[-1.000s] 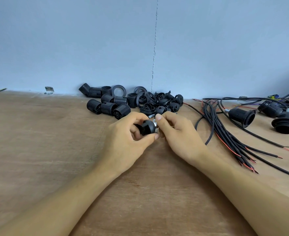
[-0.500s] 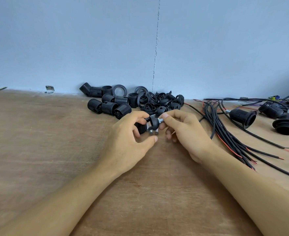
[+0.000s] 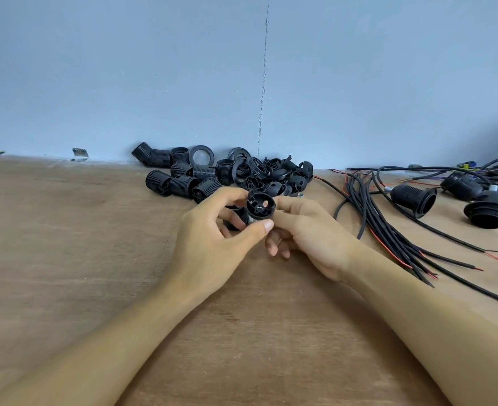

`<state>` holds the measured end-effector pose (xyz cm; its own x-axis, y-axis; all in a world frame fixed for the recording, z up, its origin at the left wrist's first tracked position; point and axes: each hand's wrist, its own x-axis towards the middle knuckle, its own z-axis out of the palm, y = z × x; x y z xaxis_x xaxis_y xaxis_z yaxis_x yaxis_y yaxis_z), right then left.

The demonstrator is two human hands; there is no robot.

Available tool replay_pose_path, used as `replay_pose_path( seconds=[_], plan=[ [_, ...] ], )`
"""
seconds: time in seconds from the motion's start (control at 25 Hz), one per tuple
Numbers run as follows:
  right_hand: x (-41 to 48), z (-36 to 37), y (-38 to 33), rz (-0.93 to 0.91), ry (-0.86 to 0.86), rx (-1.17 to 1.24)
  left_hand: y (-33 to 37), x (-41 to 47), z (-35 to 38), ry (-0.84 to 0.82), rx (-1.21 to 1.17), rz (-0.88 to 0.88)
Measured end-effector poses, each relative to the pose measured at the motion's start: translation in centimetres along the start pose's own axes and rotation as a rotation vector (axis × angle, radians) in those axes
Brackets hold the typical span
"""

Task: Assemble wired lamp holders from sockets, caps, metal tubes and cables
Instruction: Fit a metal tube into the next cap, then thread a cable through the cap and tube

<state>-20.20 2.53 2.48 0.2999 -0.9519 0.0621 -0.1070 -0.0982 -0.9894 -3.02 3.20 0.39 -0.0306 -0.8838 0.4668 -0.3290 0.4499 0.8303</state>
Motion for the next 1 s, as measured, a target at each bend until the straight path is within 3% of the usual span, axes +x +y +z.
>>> replay_pose_path(
  seconds=[0.12, 0.2, 0.28, 0.4, 0.56, 0.72, 0.88, 1.0],
  plan=[
    [0.1, -0.4, 0.7, -0.123, 0.325, -0.64, -0.1, -0.1, 0.1, 0.003, -0.021, -0.026],
    [0.0, -1.4, 0.7, -0.07, 0.574, -1.011, -0.1, -0.1, 0.2, -0.01, -0.024, -0.027],
    [-0.1, -3.0, 0.6, 0.123, 0.633, -1.189, 0.1, -0.2, 0.2, -0.019, -0.037, -0.022],
    [-0.4, -4.5, 0.1, 0.368, 0.578, -1.344, 0.2, -0.1, 0.3, 0.053, -0.048, 0.011],
    [-0.3, -4.6, -0.5, 0.372, 0.534, -1.245, -0.3, 0.1, 0.2, 0.063, -0.049, 0.008],
    [0.0, -4.7, -0.1, 0.26, 0.552, -1.024, -0.4, 0.0, 0.3, 0.0, -0.015, 0.0],
    [0.9, -6.0, 0.1, 0.17, 0.744, -0.539, 0.0, 0.0, 0.2, -0.06, 0.001, -0.019],
    [1.4, -6.5, -0.1, 0.197, 0.742, -0.221, 0.2, -0.2, 0.3, -0.079, -0.004, -0.056]
  ],
)
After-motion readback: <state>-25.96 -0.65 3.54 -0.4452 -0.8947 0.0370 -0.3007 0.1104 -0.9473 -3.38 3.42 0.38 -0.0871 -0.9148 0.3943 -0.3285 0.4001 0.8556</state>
